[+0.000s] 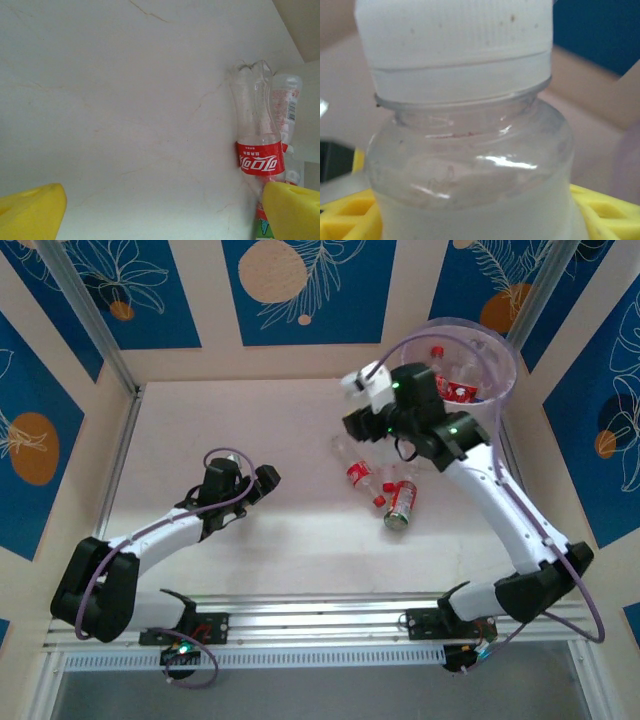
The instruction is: Put the plastic bottles in the bin
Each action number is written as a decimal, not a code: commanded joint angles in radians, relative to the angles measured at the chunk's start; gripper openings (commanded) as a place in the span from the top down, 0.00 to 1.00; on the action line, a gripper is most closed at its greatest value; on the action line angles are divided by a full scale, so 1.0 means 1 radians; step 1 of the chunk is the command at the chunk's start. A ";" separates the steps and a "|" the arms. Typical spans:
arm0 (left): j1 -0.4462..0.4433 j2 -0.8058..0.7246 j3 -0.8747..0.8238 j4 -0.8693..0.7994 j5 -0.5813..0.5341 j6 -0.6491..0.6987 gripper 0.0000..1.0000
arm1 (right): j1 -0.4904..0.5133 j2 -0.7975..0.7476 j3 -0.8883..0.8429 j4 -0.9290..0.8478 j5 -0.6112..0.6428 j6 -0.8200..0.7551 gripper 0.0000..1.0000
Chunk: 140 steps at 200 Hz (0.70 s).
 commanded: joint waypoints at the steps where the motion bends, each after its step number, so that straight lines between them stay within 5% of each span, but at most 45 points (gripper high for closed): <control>1: 0.007 -0.012 -0.018 0.021 0.010 0.006 0.00 | -0.053 -0.037 0.060 0.160 0.071 -0.046 0.34; 82: 0.006 -0.056 -0.025 -0.005 0.002 0.015 0.00 | -0.346 0.020 0.032 0.607 0.131 0.015 0.32; 140: 0.007 -0.091 -0.032 -0.019 -0.013 0.016 0.00 | -0.483 0.155 0.050 0.633 0.079 0.109 0.32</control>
